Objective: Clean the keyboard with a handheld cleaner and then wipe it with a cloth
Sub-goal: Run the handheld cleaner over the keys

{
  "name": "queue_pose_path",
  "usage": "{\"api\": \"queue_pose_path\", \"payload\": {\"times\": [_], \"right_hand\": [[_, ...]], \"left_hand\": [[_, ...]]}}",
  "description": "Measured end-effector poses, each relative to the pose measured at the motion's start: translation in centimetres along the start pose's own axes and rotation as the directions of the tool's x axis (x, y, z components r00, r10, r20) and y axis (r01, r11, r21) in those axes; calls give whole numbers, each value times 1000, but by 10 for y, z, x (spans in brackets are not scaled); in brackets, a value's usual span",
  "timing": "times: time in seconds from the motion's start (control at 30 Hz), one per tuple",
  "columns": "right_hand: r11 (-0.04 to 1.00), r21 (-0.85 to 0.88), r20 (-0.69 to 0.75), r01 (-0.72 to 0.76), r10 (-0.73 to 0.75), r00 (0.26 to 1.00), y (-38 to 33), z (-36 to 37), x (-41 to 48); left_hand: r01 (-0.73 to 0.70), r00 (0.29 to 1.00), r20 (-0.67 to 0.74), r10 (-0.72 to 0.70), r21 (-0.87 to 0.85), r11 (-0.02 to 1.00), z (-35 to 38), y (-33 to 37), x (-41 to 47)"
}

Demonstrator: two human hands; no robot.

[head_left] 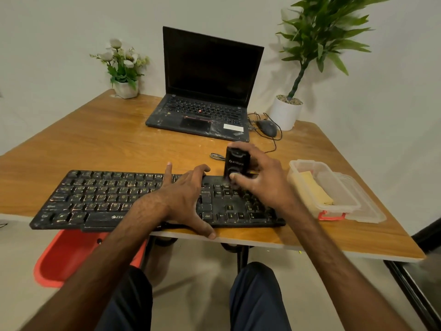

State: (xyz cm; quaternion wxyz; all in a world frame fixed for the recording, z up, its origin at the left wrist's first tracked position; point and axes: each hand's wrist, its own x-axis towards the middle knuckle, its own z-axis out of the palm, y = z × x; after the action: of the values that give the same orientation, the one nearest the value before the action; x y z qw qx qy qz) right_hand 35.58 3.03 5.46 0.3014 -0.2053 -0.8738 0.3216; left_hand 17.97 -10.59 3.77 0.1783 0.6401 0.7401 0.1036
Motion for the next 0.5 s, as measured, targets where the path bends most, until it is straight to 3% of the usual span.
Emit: {"api": "queue_pose_path", "payload": {"times": [0.1, 0.17, 0.27, 0.33, 0.43, 0.5], "right_hand": [[996, -88, -100, -35, 26, 995, 0, -10, 9], [997, 64, -91, -36, 42, 995, -12, -10, -3], [964, 265, 65, -28, 11, 998, -37, -2, -44], [986, 159, 122, 45, -65, 990, -37, 4, -63], [1000, 4, 2, 19, -19, 1000, -25, -5, -63], [1000, -9, -60, 14, -15, 998, -23, -10, -62]], "left_hand": [[-3, 1000, -3, 3, 13, 1000, -1, 2, -2], [2, 1000, 0, -2, 19, 1000, -1, 1, -1], [-1, 1000, 2, 1, 4, 1000, 1, -1, 0], [-2, 1000, 4, 2, 4, 1000, 1, -2, 1], [4, 1000, 5, -4, 1, 1000, 1, -1, 1], [6, 1000, 3, -6, 7, 1000, 0, 1, 0]]}}
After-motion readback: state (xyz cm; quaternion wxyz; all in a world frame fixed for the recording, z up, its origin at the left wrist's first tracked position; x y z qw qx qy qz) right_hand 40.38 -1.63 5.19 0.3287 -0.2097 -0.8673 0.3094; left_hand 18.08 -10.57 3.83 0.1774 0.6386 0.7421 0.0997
